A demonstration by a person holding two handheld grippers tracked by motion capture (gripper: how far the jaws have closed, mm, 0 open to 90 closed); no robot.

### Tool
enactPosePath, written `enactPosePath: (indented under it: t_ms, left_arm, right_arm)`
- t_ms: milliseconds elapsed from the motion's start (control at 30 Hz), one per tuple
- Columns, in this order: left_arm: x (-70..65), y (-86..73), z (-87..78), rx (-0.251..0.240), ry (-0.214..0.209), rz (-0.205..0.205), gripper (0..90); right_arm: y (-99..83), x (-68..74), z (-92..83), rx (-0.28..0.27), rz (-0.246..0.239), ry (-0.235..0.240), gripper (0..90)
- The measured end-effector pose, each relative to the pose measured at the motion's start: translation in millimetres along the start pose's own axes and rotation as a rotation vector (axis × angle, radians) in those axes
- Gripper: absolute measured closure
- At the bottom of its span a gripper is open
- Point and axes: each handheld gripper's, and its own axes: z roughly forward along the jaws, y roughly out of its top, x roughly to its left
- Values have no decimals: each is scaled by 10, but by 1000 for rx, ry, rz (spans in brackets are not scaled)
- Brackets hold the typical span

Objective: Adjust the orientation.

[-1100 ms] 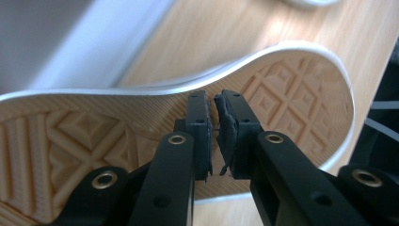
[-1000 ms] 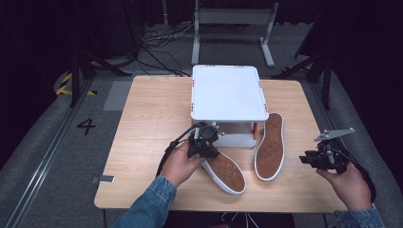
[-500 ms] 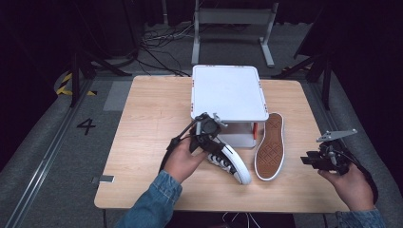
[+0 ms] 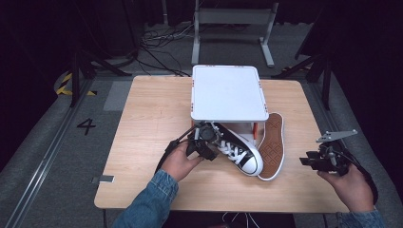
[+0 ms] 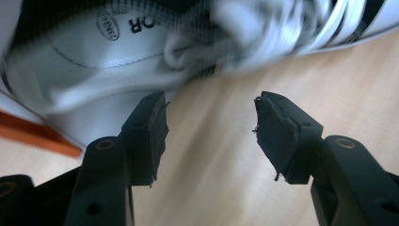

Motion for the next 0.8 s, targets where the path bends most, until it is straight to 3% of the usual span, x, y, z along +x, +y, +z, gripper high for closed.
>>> enactPosePath:
  t_ms: [67, 100, 200, 300, 367, 400, 433, 500, 533, 633, 700, 733, 767, 800]
  left_arm:
    - [6, 71, 25, -8, 37, 45, 446]
    - [-1, 103, 27, -23, 45, 42, 448]
    - [-3, 172, -7, -46, 47, 59, 447]
    - [-7, 249, -11, -29, 66, 93, 430]
    - [-7, 285, 37, -35, 42, 123, 430]
    - [-9, 299, 49, -31, 49, 133, 422]
    - [-32, 308, 69, -19, 92, 153, 407]
    - [-66, 325, 86, 13, 152, 224, 538]
    - [-62, 338, 88, 21, 152, 243, 586]
    - [-78, 342, 70, 51, 187, 227, 789]
    - [-44, 323, -13, 52, 150, 188, 885]
    - [-10, 301, -75, 53, 117, 172, 889]
    - [-9, 266, -115, 38, 117, 168, 891]
    - [2, 226, -201, -8, 72, 156, 900]
  right_arm:
    - [-16, -7, 1, 0, 10, 1, 592]
    - [-23, -9, 2, 2, 13, 1, 592]
    - [-30, -1, -7, 1, 12, 1, 589]
    - [-39, 12, -25, -3, 12, 1, 587]
    - [-48, 20, -23, 1, 14, 2, 586]
    - [-52, 24, -23, 0, 14, 3, 583]
    - [-55, 27, -23, -2, 13, 3, 581]
    - [-67, 31, -29, -2, 17, 7, 575]
    - [-81, 28, -36, -4, 17, 5, 571]
    - [-119, 11, -57, -7, 27, 2, 571]
    - [-144, -3, -82, -12, 40, -4, 572]
    - [-151, -11, -94, -14, 41, -5, 573]
    - [-153, -17, -104, -18, 44, -8, 573]
    - [-150, -20, -106, -23, 46, -6, 573]
